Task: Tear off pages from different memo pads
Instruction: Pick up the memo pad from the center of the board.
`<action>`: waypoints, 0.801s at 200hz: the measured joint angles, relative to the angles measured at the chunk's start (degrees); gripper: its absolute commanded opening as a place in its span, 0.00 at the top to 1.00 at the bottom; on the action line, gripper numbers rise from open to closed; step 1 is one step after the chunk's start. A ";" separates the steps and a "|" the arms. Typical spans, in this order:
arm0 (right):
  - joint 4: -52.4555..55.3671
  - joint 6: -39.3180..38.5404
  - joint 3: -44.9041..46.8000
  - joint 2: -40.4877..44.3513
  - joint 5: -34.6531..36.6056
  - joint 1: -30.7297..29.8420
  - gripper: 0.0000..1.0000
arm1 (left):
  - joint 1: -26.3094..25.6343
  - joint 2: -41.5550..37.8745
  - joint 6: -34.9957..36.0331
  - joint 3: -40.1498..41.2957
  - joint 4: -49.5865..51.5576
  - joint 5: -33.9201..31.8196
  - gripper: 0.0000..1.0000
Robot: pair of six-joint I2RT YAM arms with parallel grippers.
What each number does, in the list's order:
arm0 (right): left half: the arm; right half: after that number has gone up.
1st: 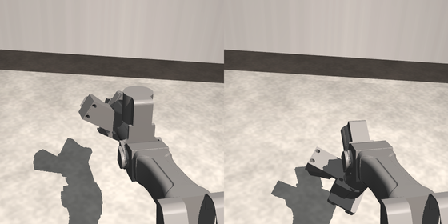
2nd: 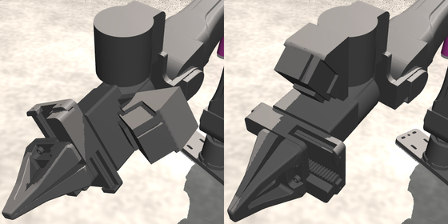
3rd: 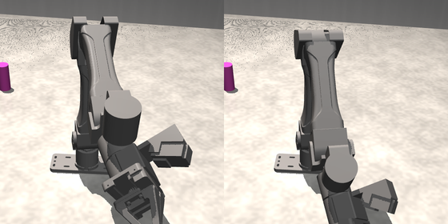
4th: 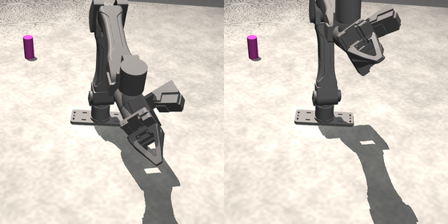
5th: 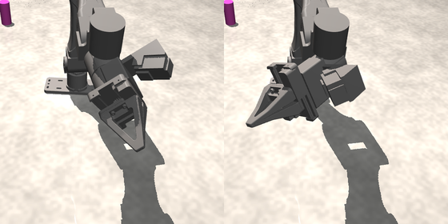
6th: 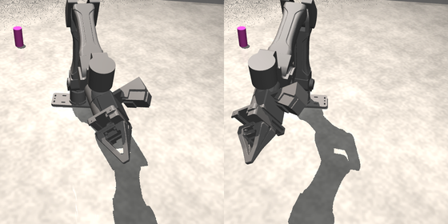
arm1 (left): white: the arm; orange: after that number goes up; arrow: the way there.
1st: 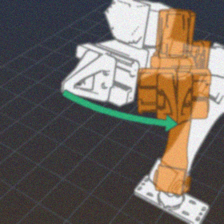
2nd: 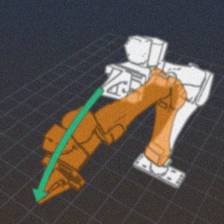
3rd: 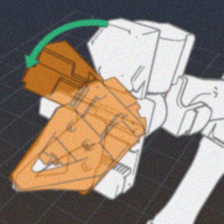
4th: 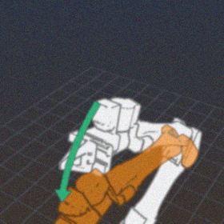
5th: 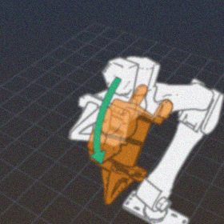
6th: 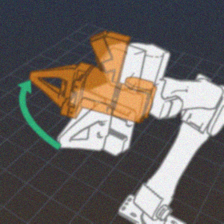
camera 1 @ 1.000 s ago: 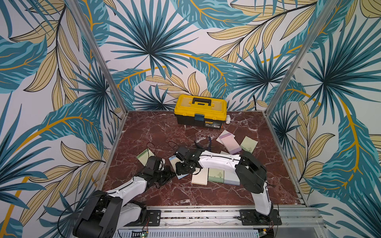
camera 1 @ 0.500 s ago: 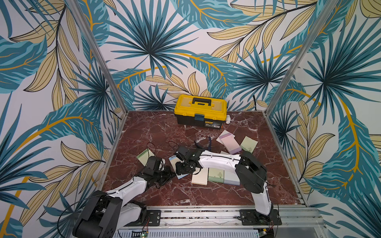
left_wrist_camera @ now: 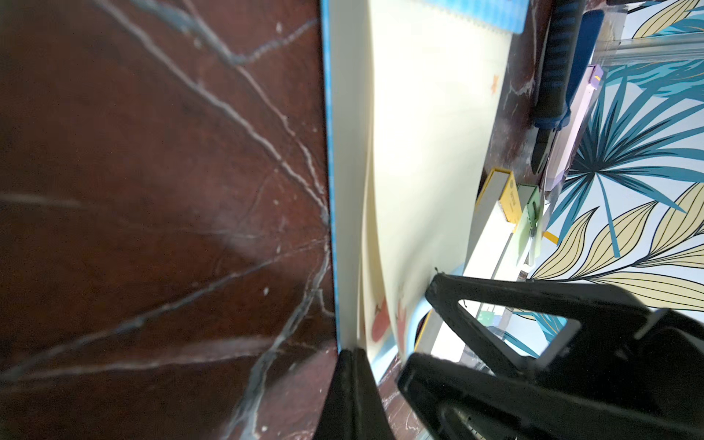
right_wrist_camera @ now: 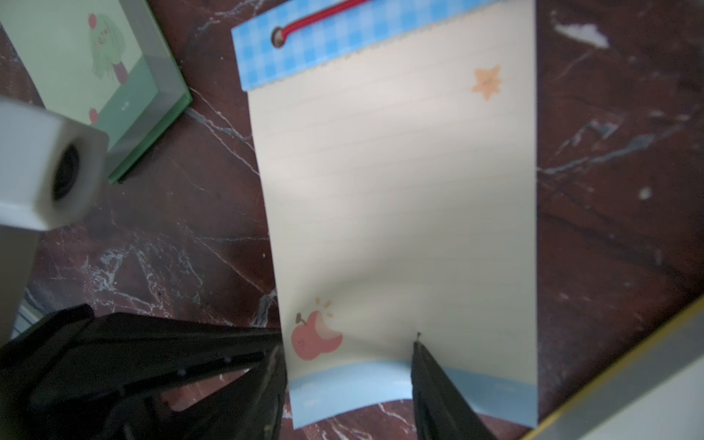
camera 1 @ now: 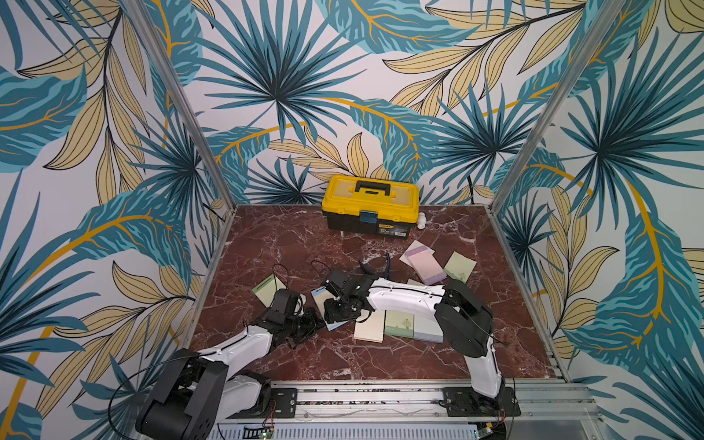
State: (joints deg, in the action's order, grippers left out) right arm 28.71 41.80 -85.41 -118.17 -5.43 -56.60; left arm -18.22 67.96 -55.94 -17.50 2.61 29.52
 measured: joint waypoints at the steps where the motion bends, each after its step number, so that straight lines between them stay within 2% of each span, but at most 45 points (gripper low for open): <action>1: 0.00 0.00 0.00 0.00 0.00 0.00 0.46 | 0.00 -0.02 0.00 0.00 0.02 0.00 1.00; 55: -0.17 0.00 0.02 0.00 -0.02 0.00 0.46 | -0.09 -3.48 0.59 0.00 3.67 -1.36 0.99; 160: -0.17 0.00 0.02 0.00 -0.22 0.07 0.46 | -0.31 -2.27 -0.46 0.00 1.77 -0.94 1.00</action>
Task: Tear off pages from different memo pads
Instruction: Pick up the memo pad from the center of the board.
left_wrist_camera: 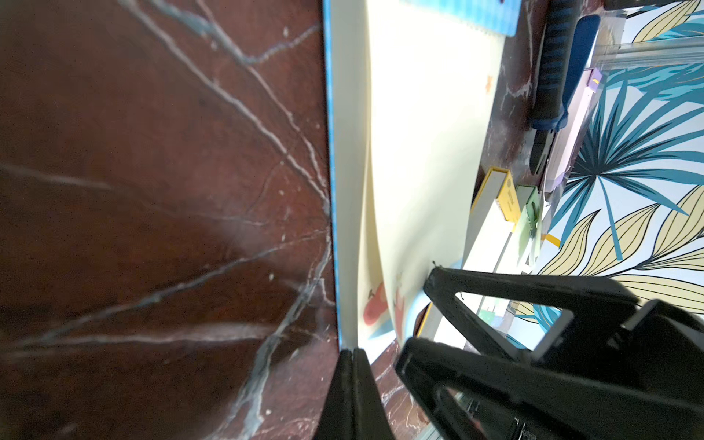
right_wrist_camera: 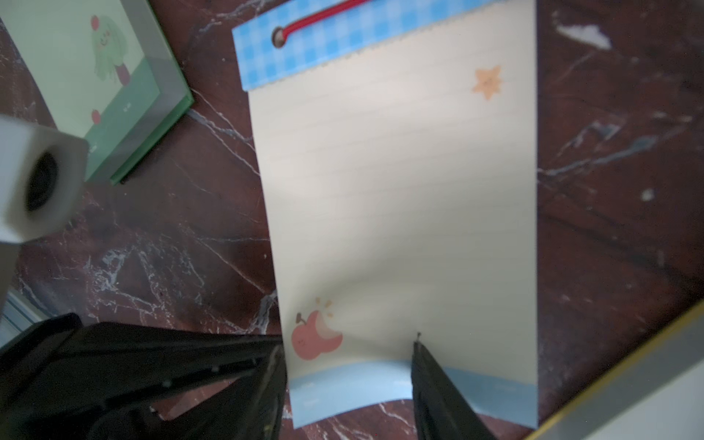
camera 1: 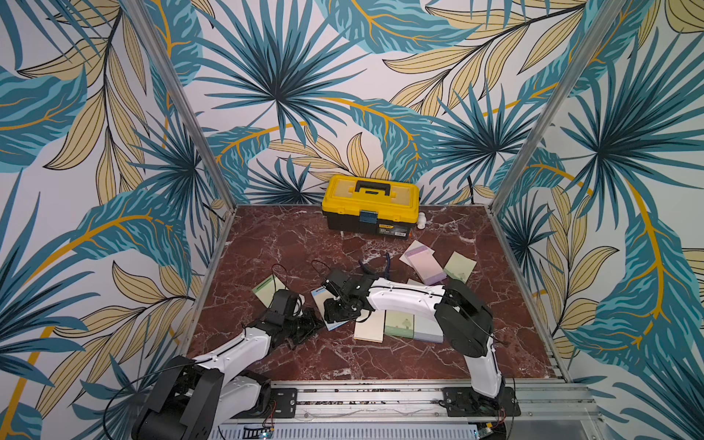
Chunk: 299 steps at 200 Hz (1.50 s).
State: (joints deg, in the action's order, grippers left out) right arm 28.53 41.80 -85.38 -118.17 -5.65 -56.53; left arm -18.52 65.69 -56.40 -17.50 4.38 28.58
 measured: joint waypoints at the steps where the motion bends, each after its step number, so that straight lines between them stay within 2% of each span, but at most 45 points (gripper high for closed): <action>1: 0.00 0.02 0.00 0.00 0.00 0.00 0.46 | 0.00 0.02 0.00 0.00 -0.02 0.00 1.00; 172: -1.95 0.24 1.95 0.96 -1.49 0.76 0.50 | -1.22 4.07 -2.60 0.66 -7.78 1.53 1.00; 209: -3.04 0.24 2.82 1.29 -1.95 1.01 0.54 | -1.31 4.07 -2.60 0.72 -8.31 1.46 0.99; 258: -4.20 -0.04 3.41 1.38 -2.40 1.07 0.64 | -1.31 4.13 -2.62 0.74 -8.90 1.18 0.99; 299: -4.90 -0.48 3.85 1.38 -3.02 1.11 0.68 | -1.33 5.16 -2.62 0.74 -9.99 1.27 1.00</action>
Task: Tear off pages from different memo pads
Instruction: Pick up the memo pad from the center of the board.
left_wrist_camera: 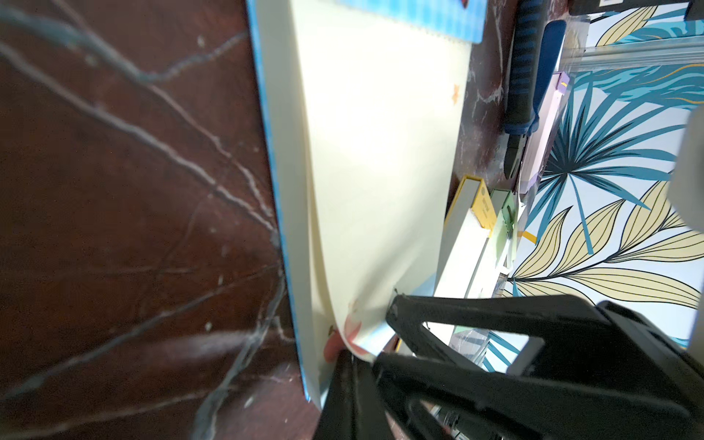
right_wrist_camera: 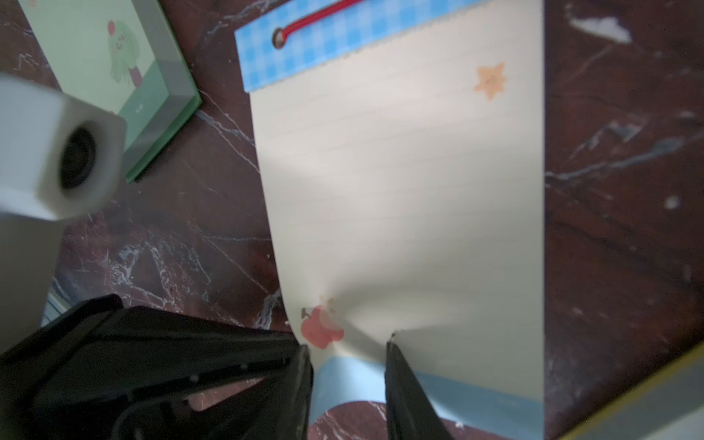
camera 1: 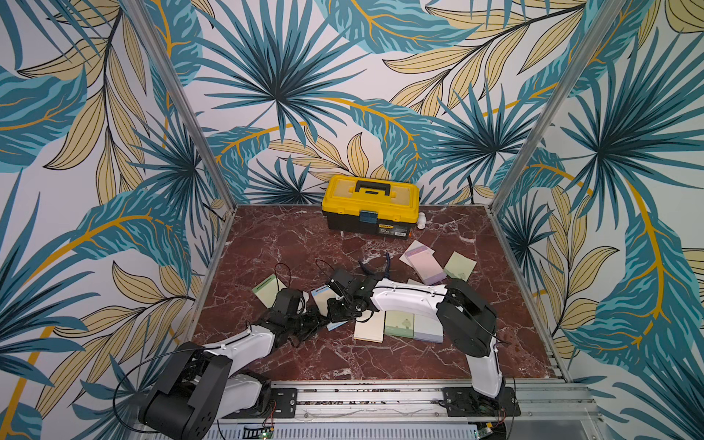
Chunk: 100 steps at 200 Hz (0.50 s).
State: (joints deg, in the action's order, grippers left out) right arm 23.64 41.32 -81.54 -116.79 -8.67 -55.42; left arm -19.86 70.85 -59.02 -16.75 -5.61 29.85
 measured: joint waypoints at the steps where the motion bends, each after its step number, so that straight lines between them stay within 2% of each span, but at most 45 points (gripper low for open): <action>1: -0.02 0.00 0.00 0.00 -0.02 0.00 0.68 | 0.00 0.00 0.00 -0.02 0.00 0.00 1.00; 32: -0.96 -0.61 0.33 0.00 -0.90 0.15 0.76 | 0.02 0.20 0.00 0.00 -0.20 0.09 1.00; 56: -1.68 -1.55 0.35 0.00 -1.88 0.15 1.00 | 0.00 0.35 0.04 -0.02 -0.55 0.15 1.00; 100: -1.88 -3.02 0.31 0.00 -2.71 0.15 1.00 | 0.00 0.42 0.28 -0.02 -0.55 0.20 1.00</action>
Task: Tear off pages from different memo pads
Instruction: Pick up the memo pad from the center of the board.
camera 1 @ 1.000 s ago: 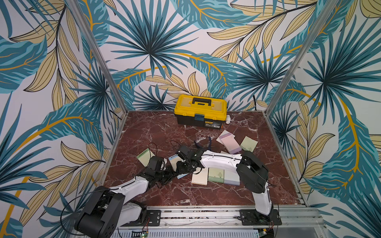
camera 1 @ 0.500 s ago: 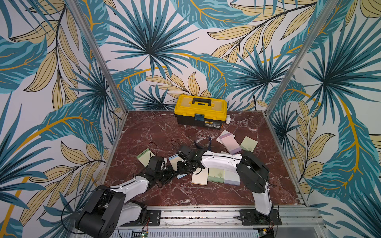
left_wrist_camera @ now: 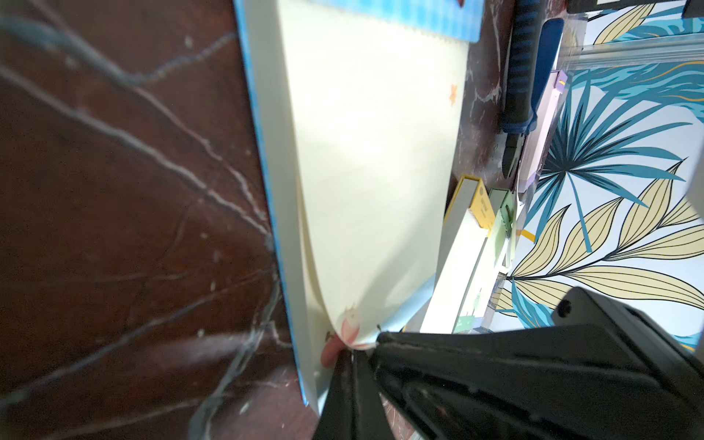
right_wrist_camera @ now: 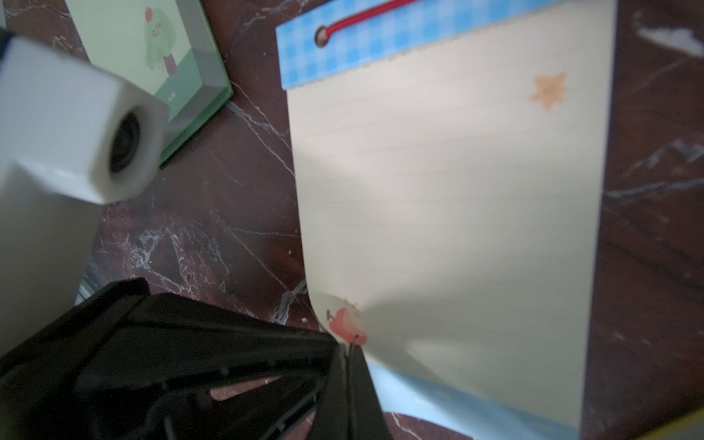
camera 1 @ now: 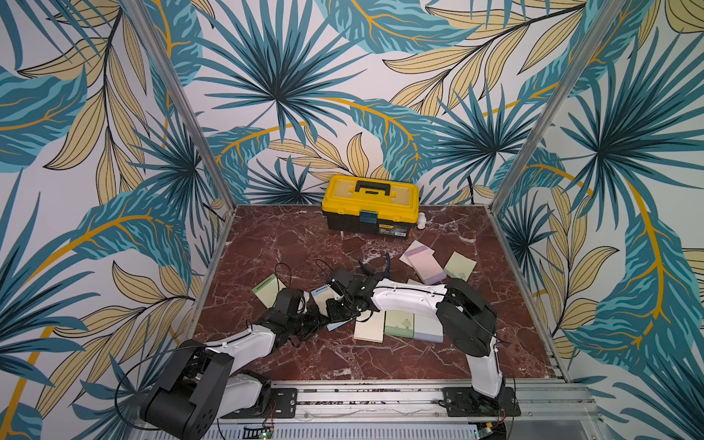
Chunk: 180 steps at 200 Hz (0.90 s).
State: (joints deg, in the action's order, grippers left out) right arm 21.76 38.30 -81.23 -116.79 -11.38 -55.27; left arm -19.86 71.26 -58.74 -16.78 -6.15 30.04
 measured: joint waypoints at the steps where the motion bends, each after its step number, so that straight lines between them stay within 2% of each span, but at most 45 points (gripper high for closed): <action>1: 0.02 -0.04 0.00 0.00 -0.02 0.02 1.00 | 0.00 0.00 0.00 0.00 0.02 0.00 1.00; 19: 1.75 -2.01 -0.98 0.00 -0.66 0.00 1.00 | -0.07 -1.01 0.85 -0.31 1.73 -0.28 0.99; 39: 4.66 -4.46 -2.91 0.00 -1.22 0.15 1.00 | -0.09 -4.00 2.78 -1.31 5.92 -1.16 0.87; 60: 8.26 -7.10 -6.12 0.00 -2.32 0.87 1.00 | 0.11 -8.63 4.81 -2.21 9.97 -2.64 0.86; 98: 13.75 -12.57 -11.50 0.07 -4.35 3.23 1.00 | 1.64 -15.10 7.72 -2.25 14.64 -4.35 0.75; 135: 20.06 -17.97 -15.78 0.07 -6.14 5.38 1.00 | 5.31 -15.23 10.73 -2.23 16.11 -3.78 0.69; 180: 26.73 -25.94 -20.63 0.22 -8.09 7.19 1.00 | 5.81 -10.03 14.71 -2.25 11.65 -0.15 0.65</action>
State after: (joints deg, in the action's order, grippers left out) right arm 48.49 12.36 -101.86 -116.57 -19.46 -48.07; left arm -14.04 61.23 -44.03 -19.03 5.50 29.89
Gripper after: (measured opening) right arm 0.045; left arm 0.338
